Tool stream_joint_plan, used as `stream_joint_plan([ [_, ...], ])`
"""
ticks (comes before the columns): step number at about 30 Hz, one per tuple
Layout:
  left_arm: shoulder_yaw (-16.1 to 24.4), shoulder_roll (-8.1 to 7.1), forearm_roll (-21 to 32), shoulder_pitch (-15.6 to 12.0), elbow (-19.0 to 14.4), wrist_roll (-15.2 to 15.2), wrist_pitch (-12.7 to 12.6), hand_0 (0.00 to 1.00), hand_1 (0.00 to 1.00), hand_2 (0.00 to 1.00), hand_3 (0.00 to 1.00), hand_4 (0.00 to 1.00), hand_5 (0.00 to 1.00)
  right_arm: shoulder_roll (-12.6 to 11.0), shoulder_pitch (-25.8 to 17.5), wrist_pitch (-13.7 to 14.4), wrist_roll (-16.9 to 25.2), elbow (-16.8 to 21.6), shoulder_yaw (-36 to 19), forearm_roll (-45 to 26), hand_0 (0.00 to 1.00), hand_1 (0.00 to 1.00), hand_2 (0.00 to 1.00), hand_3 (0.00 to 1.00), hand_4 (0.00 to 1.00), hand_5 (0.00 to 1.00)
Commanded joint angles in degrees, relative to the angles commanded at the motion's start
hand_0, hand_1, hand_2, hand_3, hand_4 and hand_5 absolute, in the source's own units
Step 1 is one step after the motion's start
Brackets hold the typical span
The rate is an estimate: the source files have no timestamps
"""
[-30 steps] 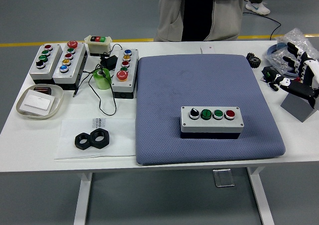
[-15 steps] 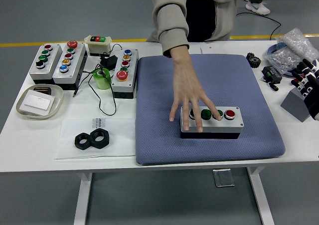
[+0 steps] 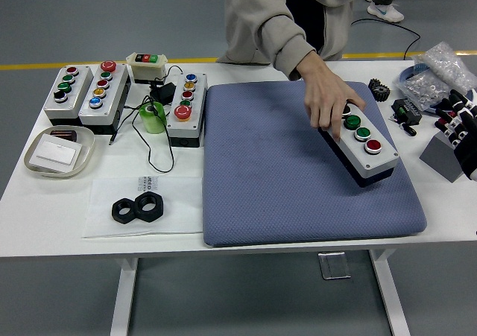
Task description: Pick up the button,place it on the desk,press the button,press the button
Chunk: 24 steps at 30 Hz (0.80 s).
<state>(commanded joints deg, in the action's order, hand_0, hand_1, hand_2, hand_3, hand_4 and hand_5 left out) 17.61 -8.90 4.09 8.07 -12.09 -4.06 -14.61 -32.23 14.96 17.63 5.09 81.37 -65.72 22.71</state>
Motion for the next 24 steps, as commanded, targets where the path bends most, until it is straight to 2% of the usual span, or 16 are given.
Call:
stream_joint_plan([
  [24, 0.1, 0.11, -0.1, 0.1, 0.0, 0.1, 0.0, 0.747, 0.825, 0.856, 0.825, 0.622, 0.998, -0.1, 0.1, 1.2, -0.3, -0.1, -0.2, -0.6, 0.957, 0.878, 0.902, 0.902, 0.640, 0.473],
])
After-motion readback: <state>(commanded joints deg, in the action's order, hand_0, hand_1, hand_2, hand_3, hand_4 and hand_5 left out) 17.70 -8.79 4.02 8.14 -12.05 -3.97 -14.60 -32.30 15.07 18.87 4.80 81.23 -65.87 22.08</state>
